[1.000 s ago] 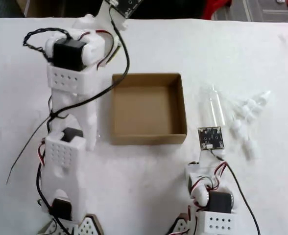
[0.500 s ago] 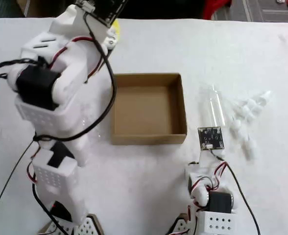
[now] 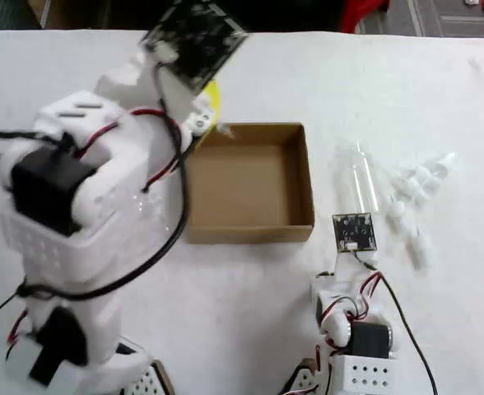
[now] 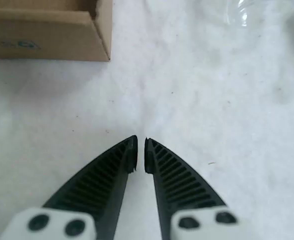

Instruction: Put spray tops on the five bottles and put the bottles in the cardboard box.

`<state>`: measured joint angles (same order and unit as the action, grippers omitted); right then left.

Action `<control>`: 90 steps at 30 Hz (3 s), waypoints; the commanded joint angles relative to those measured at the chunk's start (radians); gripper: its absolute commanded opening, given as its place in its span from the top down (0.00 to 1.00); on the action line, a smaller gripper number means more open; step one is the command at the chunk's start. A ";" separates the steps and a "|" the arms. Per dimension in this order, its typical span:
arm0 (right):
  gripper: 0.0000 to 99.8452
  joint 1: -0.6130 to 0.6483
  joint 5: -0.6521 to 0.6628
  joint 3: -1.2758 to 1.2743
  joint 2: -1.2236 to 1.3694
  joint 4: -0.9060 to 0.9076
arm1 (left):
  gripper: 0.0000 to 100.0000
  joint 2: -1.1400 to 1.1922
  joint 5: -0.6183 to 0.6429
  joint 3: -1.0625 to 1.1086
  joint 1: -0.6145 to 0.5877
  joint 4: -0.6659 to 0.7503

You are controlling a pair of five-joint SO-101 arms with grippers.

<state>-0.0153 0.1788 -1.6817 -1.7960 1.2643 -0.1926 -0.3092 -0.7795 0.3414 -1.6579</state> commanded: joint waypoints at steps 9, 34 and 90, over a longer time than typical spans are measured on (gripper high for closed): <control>0.98 -0.008 -0.005 -0.009 -0.005 0.005 | 0.98 -0.378 0.009 0.568 0.004 0.282; 0.98 -0.008 -0.005 -0.009 -0.005 0.005 | 0.98 -0.805 0.184 1.801 0.004 1.456; 0.98 -0.008 -0.005 -0.009 -0.005 0.005 | 0.98 0.248 0.511 1.689 -0.111 2.530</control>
<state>-0.0153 0.1788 -1.6817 -1.7960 1.2643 0.0407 0.1972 0.9851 0.2432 0.8370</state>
